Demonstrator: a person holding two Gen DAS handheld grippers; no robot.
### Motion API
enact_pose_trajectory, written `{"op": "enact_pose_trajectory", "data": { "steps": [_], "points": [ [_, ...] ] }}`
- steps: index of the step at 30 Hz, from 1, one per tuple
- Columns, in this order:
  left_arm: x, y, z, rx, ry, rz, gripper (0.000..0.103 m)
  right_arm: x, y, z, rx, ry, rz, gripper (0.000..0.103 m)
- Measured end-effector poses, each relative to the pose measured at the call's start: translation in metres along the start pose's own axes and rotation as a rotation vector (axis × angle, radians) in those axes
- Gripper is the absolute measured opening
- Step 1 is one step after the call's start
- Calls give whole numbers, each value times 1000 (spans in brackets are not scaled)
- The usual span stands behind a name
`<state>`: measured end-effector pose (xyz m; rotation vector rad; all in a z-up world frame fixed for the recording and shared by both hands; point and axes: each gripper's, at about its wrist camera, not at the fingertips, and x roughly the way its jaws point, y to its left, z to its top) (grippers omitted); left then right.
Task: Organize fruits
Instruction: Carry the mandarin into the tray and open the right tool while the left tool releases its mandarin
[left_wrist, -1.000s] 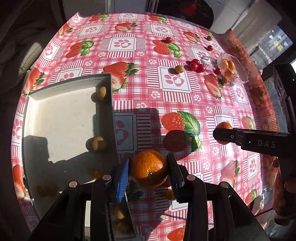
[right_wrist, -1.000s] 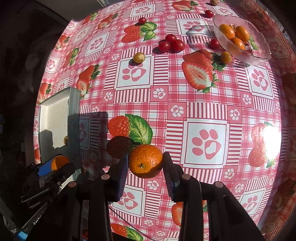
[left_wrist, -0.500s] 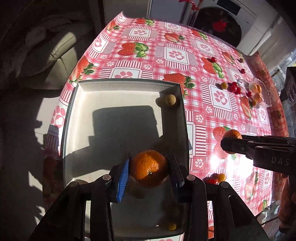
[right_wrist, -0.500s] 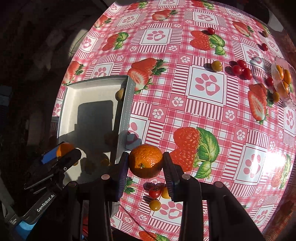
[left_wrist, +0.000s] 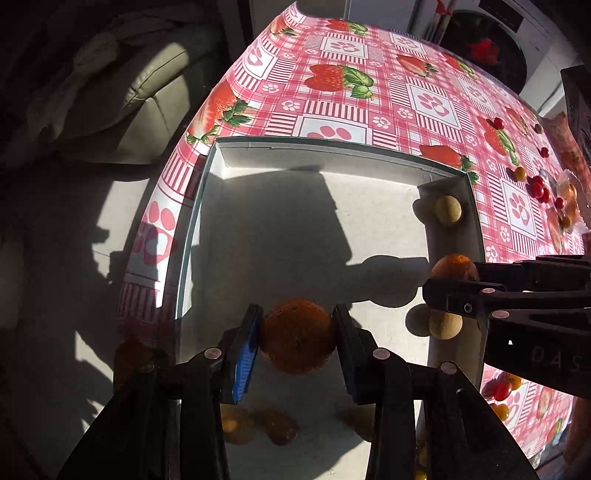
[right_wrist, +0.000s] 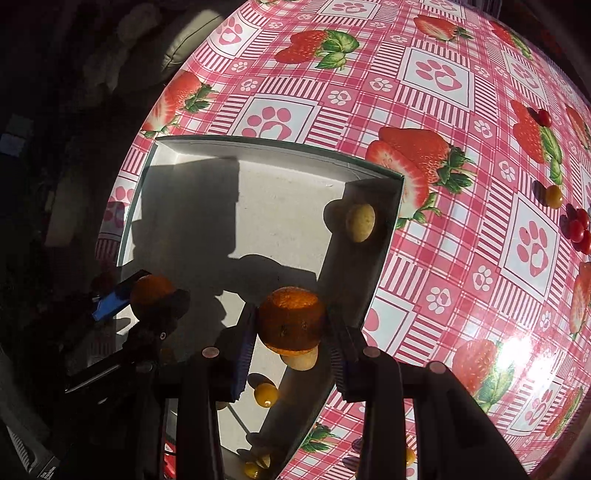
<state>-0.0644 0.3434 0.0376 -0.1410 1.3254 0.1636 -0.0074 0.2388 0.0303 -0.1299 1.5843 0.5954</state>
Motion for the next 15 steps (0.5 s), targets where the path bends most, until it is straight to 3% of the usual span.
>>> {"op": "enact_pose_trajectory", "data": {
  "steps": [9, 12, 13, 15],
  "points": [
    [13, 3, -13, 6, 34, 11, 45, 24, 10, 3, -30, 49, -31, 42],
    [15, 2, -17, 14, 43, 14, 46, 25, 10, 2, -14, 52, -7, 47],
    [16, 2, -17, 15, 46, 16, 48, 24, 10, 3, -12, 50, 4, 52],
    [12, 2, -18, 12, 27, 24, 74, 20, 11, 2, -14, 42, 27, 62]
  ]
}}
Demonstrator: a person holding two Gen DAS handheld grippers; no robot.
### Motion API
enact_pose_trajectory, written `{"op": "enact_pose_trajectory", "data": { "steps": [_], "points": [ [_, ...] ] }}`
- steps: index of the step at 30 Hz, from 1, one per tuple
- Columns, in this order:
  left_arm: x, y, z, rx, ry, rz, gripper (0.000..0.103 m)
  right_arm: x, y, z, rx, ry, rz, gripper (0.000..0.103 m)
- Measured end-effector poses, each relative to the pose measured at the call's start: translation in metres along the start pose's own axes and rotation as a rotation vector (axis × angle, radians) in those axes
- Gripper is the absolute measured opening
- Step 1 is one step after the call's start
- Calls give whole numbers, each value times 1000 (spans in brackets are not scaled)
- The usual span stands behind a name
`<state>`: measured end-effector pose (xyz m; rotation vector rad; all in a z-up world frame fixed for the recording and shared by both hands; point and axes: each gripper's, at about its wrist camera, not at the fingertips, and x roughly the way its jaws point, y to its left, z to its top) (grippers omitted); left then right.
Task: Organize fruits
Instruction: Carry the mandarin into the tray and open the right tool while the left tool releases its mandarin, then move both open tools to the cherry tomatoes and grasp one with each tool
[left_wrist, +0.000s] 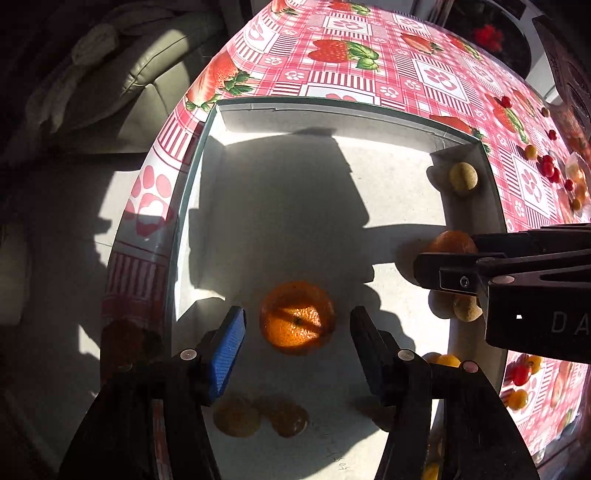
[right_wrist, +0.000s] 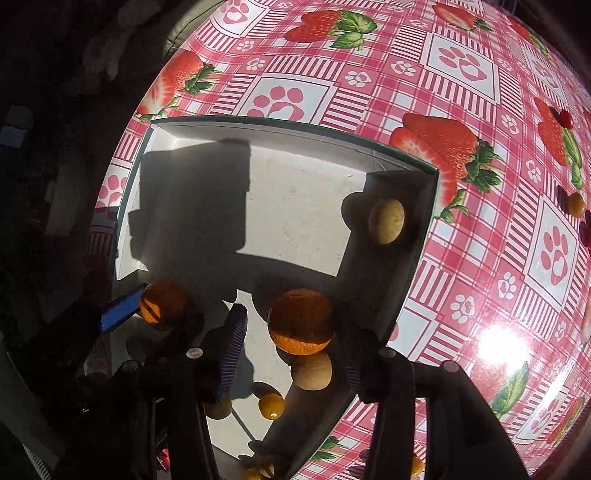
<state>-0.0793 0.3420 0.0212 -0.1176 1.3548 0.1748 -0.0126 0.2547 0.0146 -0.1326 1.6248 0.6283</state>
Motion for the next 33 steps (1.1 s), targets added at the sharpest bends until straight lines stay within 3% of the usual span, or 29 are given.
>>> {"op": "enact_pose_trajectory", "data": {
  "steps": [3, 9, 14, 25, 33],
  "points": [
    [-6, -2, -1, 13, -22, 0, 75, -11, 3, 0, -3, -24, 45, 82],
    [-18, -12, -7, 38, -22, 2, 75, -42, -7, -16, 29, -75, 56, 83],
    [-29, -27, -12, 83, -26, -23, 75, -63, -41, -35, 107, -111, 18, 85],
    [-62, -104, -21, 320, -74, -102, 75, -70, -123, -145, 286, -52, -105, 85],
    [-62, -165, -12, 460, -57, -181, 75, -62, -139, -185, 326, -35, -125, 85]
  ]
}}
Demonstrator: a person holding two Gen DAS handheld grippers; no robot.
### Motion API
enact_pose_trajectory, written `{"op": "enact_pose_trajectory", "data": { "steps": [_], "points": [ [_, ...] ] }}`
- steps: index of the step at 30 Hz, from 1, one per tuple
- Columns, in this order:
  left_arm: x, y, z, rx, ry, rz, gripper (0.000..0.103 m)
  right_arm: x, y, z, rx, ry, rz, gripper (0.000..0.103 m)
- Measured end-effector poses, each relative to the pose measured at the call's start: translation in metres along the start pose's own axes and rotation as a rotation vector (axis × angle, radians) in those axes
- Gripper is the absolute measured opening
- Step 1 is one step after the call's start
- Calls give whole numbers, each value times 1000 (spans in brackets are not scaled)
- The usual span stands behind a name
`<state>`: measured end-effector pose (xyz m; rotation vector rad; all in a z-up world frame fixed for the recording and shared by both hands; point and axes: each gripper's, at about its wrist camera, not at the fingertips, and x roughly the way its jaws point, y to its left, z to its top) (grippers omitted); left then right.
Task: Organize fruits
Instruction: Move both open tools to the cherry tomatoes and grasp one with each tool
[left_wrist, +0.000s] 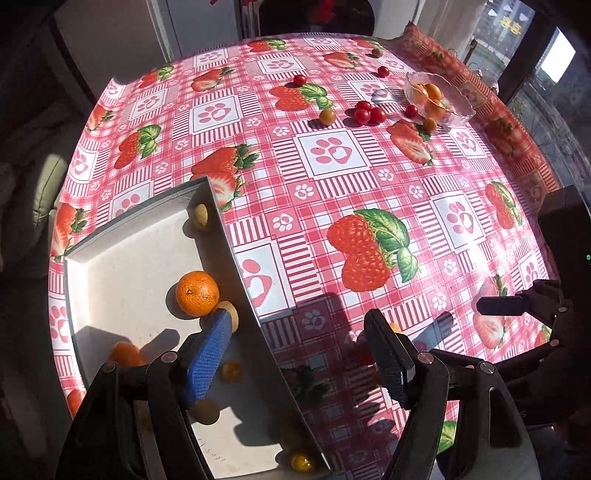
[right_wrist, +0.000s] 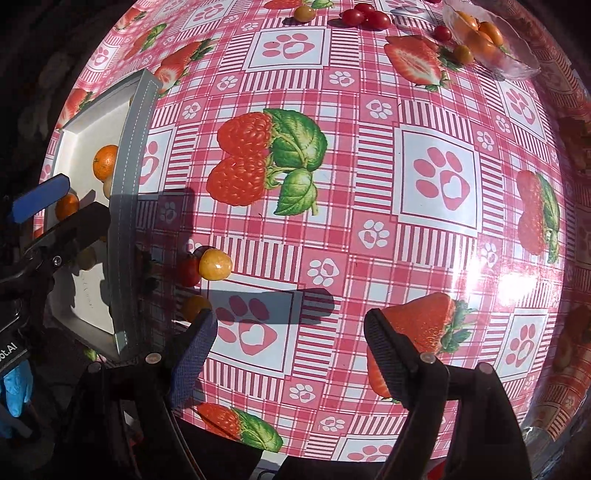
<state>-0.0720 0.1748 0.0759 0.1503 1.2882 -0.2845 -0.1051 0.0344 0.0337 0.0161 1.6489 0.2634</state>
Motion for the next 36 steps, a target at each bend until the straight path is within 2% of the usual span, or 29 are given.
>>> {"op": "enact_pose_trajectory", "data": {
  "steps": [5, 7, 11, 17, 22, 25, 26, 28, 31, 36],
  "points": [
    [11, -12, 2, -10, 35, -56, 75, 0, 3, -17, -44, -11, 19, 85],
    [14, -13, 1, 0, 48, -49, 75, 1, 6, -22, -57, -17, 11, 85],
    [16, -12, 17, 2, 37, -36, 75, 1, -4, -16, -1, -37, 21, 85],
    [26, -9, 73, -48, -18, 10, 75, -19, -45, 39, 97, -134, 0, 85],
    [49, -8, 117, -106, -38, 33, 75, -37, -81, 99, 161, -209, 9, 85],
    [66, -8, 140, -126, -51, 48, 75, -36, -97, 130, 186, -226, 24, 83],
    [71, -8, 147, -130, -54, 52, 75, -34, -102, 138, 181, -225, 27, 82],
    [82, -8, 162, -136, -61, 54, 75, -25, -102, 155, 163, -217, 30, 70],
    [95, -9, 179, -126, -71, 61, 75, -13, -103, 173, 123, -208, 19, 60],
    [109, -12, 195, -102, -81, 57, 75, -10, -102, 192, 44, -250, -27, 60]
  ]
}}
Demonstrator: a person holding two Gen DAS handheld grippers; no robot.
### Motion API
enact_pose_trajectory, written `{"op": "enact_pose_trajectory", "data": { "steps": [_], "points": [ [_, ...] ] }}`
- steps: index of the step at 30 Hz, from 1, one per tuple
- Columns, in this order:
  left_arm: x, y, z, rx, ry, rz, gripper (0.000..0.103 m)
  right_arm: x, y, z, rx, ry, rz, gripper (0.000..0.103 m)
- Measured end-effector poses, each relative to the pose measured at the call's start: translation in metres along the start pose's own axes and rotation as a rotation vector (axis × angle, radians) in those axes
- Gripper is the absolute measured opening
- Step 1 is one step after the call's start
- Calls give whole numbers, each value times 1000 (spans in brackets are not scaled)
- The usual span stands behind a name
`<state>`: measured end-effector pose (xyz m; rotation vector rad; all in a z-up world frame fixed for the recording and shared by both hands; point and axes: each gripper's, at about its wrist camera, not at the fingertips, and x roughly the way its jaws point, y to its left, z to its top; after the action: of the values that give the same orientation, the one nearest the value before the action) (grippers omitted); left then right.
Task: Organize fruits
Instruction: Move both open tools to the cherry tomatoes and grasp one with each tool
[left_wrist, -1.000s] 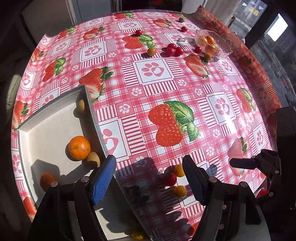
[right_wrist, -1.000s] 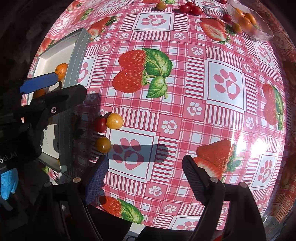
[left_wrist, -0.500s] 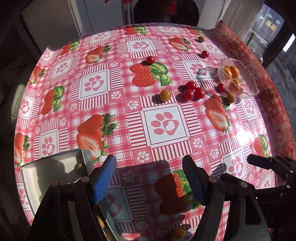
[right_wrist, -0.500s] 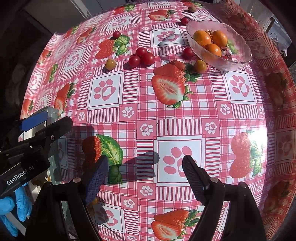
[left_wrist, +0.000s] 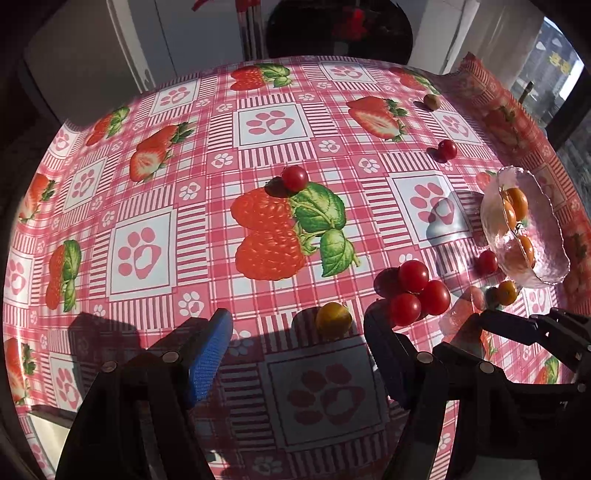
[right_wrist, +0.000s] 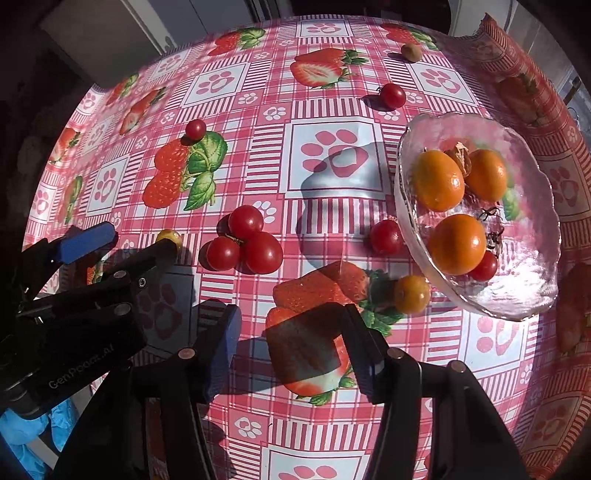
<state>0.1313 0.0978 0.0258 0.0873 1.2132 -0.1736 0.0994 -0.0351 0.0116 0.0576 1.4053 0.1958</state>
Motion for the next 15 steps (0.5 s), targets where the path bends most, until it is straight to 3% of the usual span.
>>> {"op": "enact_pose_trajectory", "data": {
  "steps": [2, 5, 8, 10, 11, 13, 15],
  "points": [
    [4, 0, 3, -1, 1, -2, 75, 2, 2, 6, -35, -12, -10, 60],
    [11, 0, 6, -4, 18, -21, 61, 4, 8, 13, -89, -33, -29, 60],
    [16, -1, 4, 2, 31, -19, 56, 7, 18, 16, -171, -52, -62, 59],
    [16, -3, 2, 23, 25, -3, 52, 9, 25, 16, -228, -57, -60, 43],
    [15, -5, 1, 34, 21, -3, 48, 10, 29, 15, -259, -62, -75, 40],
    [14, -9, 1, 48, 21, -15, 36, 12, 38, 15, -309, -72, -88, 23],
    [14, -8, 2, 38, 25, -19, 26, 12, 38, 15, -298, -64, -71, 23]
  ]
}}
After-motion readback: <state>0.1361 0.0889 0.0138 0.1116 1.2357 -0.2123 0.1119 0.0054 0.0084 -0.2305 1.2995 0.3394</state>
